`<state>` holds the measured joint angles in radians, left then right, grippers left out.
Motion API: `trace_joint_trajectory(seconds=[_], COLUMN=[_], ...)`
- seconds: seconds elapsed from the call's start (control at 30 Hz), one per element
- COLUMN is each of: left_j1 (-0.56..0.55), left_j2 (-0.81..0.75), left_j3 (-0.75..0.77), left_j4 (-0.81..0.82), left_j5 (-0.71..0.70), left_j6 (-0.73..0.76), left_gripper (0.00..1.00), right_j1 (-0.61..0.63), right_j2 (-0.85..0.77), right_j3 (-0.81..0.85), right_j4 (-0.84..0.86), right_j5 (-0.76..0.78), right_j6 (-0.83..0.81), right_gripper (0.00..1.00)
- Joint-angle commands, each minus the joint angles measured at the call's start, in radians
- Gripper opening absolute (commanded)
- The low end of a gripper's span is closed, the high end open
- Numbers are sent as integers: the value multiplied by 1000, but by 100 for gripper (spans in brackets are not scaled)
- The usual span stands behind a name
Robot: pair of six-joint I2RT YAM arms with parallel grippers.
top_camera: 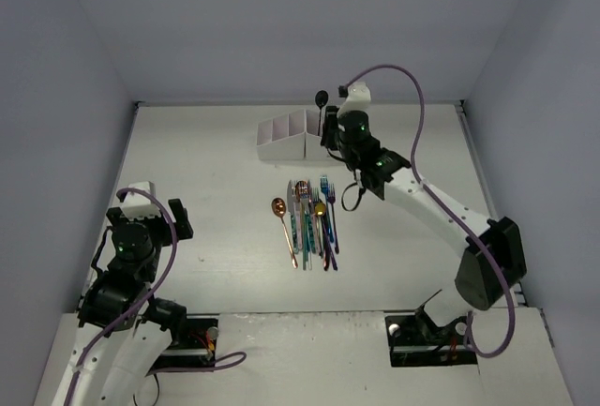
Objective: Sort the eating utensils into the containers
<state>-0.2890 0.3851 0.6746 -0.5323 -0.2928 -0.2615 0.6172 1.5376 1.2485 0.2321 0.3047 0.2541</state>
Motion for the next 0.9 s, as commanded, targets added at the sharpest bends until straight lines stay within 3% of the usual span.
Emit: trace_joint_trajectory(seconds=[0.0,0.13,0.33,0.87], left_j1=[-7,-7,-9,-9], left_j2=[17,26,28,29], left_j3=[8,9,8,6], left_j4=[72,71,68,65], left_j5=[-3,3,-4,-3], left_j6=[5,7,7,8], left_gripper=[90,90,90,90], right_j1=[19,43,84,162], right_j2=[-117,-166,-147,55], right_j3=[-154,-287,-338,-304], right_j4=[-262,-308,-343,-336], right_j5=[-101,-144,-170,-139], right_j6=[131,149,162,157], right_gripper=[34,33,30,23])
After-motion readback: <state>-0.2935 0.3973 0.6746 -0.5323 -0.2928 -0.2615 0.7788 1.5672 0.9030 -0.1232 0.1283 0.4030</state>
